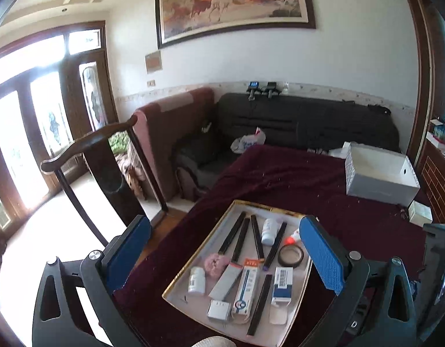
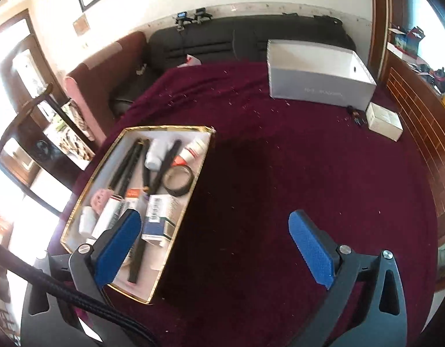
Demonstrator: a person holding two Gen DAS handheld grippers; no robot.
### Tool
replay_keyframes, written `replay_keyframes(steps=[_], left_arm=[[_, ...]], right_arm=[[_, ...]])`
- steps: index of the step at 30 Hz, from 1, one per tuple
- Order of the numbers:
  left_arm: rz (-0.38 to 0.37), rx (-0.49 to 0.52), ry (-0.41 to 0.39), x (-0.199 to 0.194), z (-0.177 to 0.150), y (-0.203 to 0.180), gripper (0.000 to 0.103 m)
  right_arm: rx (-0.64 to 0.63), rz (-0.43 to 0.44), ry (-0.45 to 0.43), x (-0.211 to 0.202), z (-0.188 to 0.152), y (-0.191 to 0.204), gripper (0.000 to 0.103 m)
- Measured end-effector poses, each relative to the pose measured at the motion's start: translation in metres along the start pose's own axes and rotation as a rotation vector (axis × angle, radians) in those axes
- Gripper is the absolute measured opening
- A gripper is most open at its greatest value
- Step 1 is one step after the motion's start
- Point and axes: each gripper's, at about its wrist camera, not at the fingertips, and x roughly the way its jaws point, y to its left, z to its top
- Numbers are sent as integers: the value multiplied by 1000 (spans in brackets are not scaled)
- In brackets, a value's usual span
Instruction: Organize objects
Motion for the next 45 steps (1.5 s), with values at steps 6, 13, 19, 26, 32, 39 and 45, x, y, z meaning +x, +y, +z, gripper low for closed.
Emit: replay_keyframes(steps=[6,13,19,26,32,39,45], left_arm=[[-34,-16,84,18,-15,1,101],[-69,-17,206,45,-43,5,101],[-80,-49,308,66,-70,19,101],[-87,-58,381,83,-90,29,101],[-105,-44,406,87,-96,28,101],[-105,-38,420,89,-97,31,101],[-100,-46,430,91,-100,35,101]], right_arm=[[-27,-21,11,7,-6,8,103],[-142,-54,37,14,-19,34,103],[-182,-83,72,21,-31,41,103],[-219,-114,97,25,-40,49,103],[-258,-124,100,22,-45,60,103],[-264,-123,109,21,-47,63,103],[-272,-119,121,23,-48,65,103]])
